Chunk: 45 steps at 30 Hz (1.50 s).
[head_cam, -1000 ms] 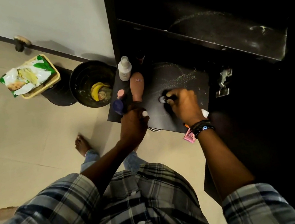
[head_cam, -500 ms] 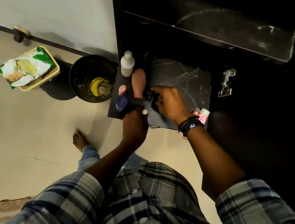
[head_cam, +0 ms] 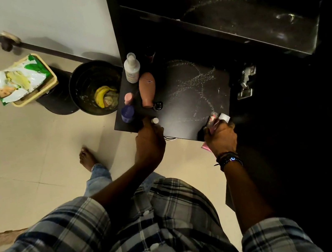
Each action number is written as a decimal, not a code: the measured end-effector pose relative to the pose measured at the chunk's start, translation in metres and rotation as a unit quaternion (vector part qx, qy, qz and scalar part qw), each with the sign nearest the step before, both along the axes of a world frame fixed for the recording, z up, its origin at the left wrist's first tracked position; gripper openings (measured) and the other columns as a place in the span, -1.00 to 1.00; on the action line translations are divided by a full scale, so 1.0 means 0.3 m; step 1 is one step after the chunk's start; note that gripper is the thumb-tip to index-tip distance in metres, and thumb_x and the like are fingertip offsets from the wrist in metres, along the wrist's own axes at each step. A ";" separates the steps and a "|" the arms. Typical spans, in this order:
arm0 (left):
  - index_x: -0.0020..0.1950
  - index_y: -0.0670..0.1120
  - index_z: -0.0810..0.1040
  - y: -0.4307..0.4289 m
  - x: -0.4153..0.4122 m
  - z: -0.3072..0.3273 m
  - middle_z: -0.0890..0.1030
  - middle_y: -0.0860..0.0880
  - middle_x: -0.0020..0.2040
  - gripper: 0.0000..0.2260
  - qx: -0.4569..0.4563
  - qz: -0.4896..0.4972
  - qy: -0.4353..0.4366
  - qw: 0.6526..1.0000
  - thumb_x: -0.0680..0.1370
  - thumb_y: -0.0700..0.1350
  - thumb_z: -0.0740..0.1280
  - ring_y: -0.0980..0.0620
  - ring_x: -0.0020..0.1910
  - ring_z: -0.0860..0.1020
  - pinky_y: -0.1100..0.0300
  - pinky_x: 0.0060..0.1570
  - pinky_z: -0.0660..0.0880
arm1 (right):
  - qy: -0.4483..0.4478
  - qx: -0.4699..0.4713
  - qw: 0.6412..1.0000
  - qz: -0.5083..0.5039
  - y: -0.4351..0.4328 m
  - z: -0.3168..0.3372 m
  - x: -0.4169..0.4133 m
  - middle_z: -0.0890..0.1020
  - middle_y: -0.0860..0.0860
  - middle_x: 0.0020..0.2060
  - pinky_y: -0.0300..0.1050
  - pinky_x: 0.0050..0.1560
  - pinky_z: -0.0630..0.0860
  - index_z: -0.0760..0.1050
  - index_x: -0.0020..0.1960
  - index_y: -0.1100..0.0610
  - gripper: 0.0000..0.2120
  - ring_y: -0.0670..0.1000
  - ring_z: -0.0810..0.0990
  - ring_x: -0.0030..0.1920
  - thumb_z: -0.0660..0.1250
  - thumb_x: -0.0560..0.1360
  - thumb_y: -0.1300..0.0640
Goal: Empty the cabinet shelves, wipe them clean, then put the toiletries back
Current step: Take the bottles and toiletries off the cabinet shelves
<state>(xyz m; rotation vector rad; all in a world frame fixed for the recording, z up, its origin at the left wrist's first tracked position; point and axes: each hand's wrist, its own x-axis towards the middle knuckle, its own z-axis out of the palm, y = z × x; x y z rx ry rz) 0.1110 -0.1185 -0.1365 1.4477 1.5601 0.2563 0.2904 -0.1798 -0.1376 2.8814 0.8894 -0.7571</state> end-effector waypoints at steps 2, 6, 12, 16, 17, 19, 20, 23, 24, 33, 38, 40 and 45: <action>0.30 -0.11 0.28 -0.017 0.002 0.003 0.61 -0.16 0.00 -0.69 -0.006 0.001 0.004 1.000 0.57 -0.15 0.23 -0.21 -0.06 0.57 0.11 -0.19 0.36 | 0.008 0.006 1.000 -0.008 0.004 -0.015 0.002 0.49 0.27 0.14 0.04 0.06 0.50 0.46 0.21 0.26 -0.59 0.32 0.56 0.05 0.32 0.51 -0.02; 0.26 -0.10 0.21 -0.062 0.004 0.010 0.63 -0.18 -0.04 -0.66 -0.014 -0.015 0.048 0.999 0.55 -0.12 0.25 -0.25 -0.10 0.58 0.03 -0.20 0.44 | 0.027 0.044 0.999 0.000 0.023 -0.030 0.004 0.60 0.25 0.03 0.00 0.01 0.48 0.55 0.07 0.25 -0.69 0.27 0.57 0.05 0.31 0.51 0.02; 0.04 -0.17 0.51 -0.054 0.058 0.103 0.62 -0.10 -0.18 -0.81 0.045 -0.076 -0.017 0.996 0.57 -0.05 0.26 -0.06 -0.17 0.59 0.18 -0.18 0.45 | 0.229 0.197 0.953 -0.022 0.082 0.012 -0.026 0.65 0.09 -0.28 -0.06 -0.10 0.53 0.53 -0.28 0.06 -0.83 0.04 0.59 -0.24 0.40 0.48 0.09; 0.09 -0.15 0.51 0.037 0.123 0.166 0.62 -0.06 -0.07 -0.78 0.043 -0.029 -0.054 0.997 0.57 -0.03 0.27 0.00 -0.07 0.58 0.28 -0.14 0.37 | 0.349 0.248 0.903 -0.041 0.078 0.063 -0.056 0.60 0.03 -0.30 0.01 -0.09 0.56 0.55 -0.21 0.04 -0.87 -0.01 0.55 -0.25 0.37 0.52 0.15; 0.12 -0.16 0.51 0.058 0.134 0.174 0.63 -0.09 -0.02 -0.76 0.035 -0.026 -0.057 0.997 0.57 -0.02 0.27 -0.02 -0.04 0.58 0.25 -0.10 0.38 | 0.361 0.256 0.896 -0.029 0.076 0.074 -0.065 0.57 0.02 -0.32 0.00 -0.10 0.55 0.55 -0.19 0.07 -0.88 0.00 0.52 -0.25 0.35 0.53 0.18; 0.10 -0.18 0.53 0.085 0.149 0.182 0.64 -0.13 0.00 -0.76 0.027 -0.037 -0.046 0.998 0.56 -0.04 0.30 -0.03 -0.05 0.58 0.24 -0.11 0.39 | 0.375 0.270 0.887 -0.007 0.069 0.092 -0.082 0.51 0.10 -0.34 0.02 -0.12 0.54 0.53 -0.15 0.22 -0.91 0.04 0.47 -0.26 0.33 0.53 0.24; 0.08 -0.18 0.55 0.093 0.152 0.183 0.64 -0.13 -0.02 -0.78 0.029 -0.043 -0.040 0.998 0.55 -0.05 0.31 0.00 -0.08 0.58 0.29 -0.15 0.38 | 0.375 0.270 0.886 -0.001 0.063 0.095 -0.084 0.51 0.14 -0.32 -0.02 -0.13 0.54 0.53 -0.13 0.27 -0.91 0.04 0.48 -0.26 0.34 0.52 0.25; 0.01 -0.14 0.58 0.110 0.142 0.178 0.57 0.00 -0.17 -0.80 0.042 -0.057 -0.010 0.997 0.52 -0.02 0.35 0.17 -0.27 0.45 0.49 -0.38 0.25 | 0.325 0.228 0.918 -0.006 0.027 0.086 -0.061 0.63 0.16 -0.19 -0.22 -0.08 0.55 0.56 -0.03 0.19 -0.77 -0.04 0.56 -0.20 0.50 0.39 0.13; -0.02 -0.12 0.58 0.114 0.137 0.177 0.54 0.04 -0.21 -0.81 0.039 -0.059 -0.006 0.997 0.52 0.00 0.35 0.19 -0.33 0.42 0.48 -0.39 0.27 | 0.262 0.188 0.947 0.000 0.004 0.069 -0.039 0.63 0.14 -0.16 -0.15 -0.05 0.56 0.54 0.02 0.17 -0.66 0.00 0.58 -0.16 0.54 0.35 0.04; -0.01 -0.14 0.58 0.102 0.104 0.198 0.58 0.00 -0.20 -0.77 0.033 -0.086 -0.033 0.995 0.52 0.03 0.35 0.07 -0.25 0.54 0.45 -0.37 0.30 | 0.038 0.017 0.999 -0.010 -0.056 0.018 -0.005 0.55 0.32 0.12 0.07 0.11 0.46 0.23 0.38 0.32 -0.53 0.35 0.54 0.12 0.27 0.54 0.22; -0.03 -0.15 0.56 0.117 0.088 0.223 0.56 0.00 -0.23 -0.79 0.026 -0.075 -0.057 0.995 0.52 0.00 0.35 0.00 -0.24 0.57 0.32 -0.29 0.42 | 0.054 0.081 0.988 -0.118 -0.023 -0.016 -0.015 0.55 0.33 0.12 0.07 0.11 0.47 0.23 0.29 0.33 -0.50 0.34 0.55 0.13 0.38 0.45 0.26; -0.01 -0.17 0.55 0.125 0.081 0.234 0.55 -0.01 -0.22 -0.78 0.019 -0.074 -0.061 0.995 0.52 -0.02 0.35 0.00 -0.25 0.57 0.32 -0.29 0.44 | 0.052 0.114 0.979 -0.161 0.008 -0.022 -0.023 0.54 0.33 0.12 0.07 0.09 0.46 0.22 0.27 0.35 -0.50 0.34 0.54 0.13 0.36 0.48 0.16; 0.05 -0.16 0.54 0.145 0.064 0.256 0.62 -0.07 -0.16 -0.76 0.019 -0.066 -0.083 0.994 0.52 -0.01 0.35 -0.03 -0.26 0.63 0.03 -0.22 0.62 | 0.102 0.153 0.961 -0.208 0.095 -0.036 -0.015 0.56 0.18 0.04 -0.17 -0.12 0.41 0.36 0.21 0.36 -0.64 0.12 0.56 0.05 0.36 0.51 0.19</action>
